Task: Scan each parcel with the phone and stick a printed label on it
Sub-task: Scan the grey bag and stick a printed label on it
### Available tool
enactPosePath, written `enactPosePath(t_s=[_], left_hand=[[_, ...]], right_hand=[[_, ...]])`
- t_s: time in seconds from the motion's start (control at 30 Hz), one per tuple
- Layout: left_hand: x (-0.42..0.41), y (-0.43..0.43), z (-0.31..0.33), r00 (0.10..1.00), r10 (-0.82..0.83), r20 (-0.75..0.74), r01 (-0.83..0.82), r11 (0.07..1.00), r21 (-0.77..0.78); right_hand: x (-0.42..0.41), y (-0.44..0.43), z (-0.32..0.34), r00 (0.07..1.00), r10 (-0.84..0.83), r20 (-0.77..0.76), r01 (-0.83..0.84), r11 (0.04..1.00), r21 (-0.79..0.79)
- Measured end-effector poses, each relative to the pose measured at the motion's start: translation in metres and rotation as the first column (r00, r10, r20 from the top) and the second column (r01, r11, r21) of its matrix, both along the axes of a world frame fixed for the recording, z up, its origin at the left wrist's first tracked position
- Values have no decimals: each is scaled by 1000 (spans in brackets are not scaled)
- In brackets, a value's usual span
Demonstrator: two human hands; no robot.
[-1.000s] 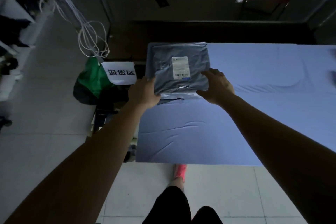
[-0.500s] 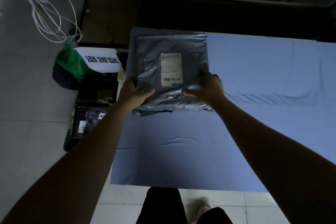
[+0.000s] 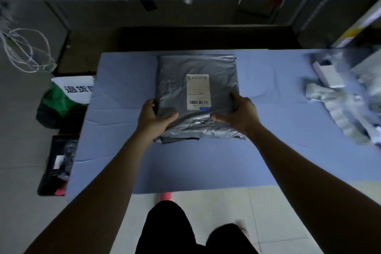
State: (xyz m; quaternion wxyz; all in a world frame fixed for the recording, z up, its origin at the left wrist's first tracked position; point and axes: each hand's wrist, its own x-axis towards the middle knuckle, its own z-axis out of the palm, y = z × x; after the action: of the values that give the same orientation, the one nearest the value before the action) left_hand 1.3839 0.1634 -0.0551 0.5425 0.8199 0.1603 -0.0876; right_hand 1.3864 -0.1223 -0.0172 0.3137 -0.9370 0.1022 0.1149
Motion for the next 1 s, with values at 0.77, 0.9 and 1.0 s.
enactPosePath(t_s=[0.77,0.9,1.0], left_hand=[[-95,-339,-36,993,-87,-84,90,995,35],[-87,-362,-42,994,-28,-106,27,1000,-12],[-81,-368,-46,993,-20,-117,15,999,-44]], right_hand=[[-100,-327,-27,998,-47,-31,46,998,-31],[-85,-344,-43,995,-57,-76,55,998,-28],[-77,-355,-50,998,-16,-68,12,998,-56]])
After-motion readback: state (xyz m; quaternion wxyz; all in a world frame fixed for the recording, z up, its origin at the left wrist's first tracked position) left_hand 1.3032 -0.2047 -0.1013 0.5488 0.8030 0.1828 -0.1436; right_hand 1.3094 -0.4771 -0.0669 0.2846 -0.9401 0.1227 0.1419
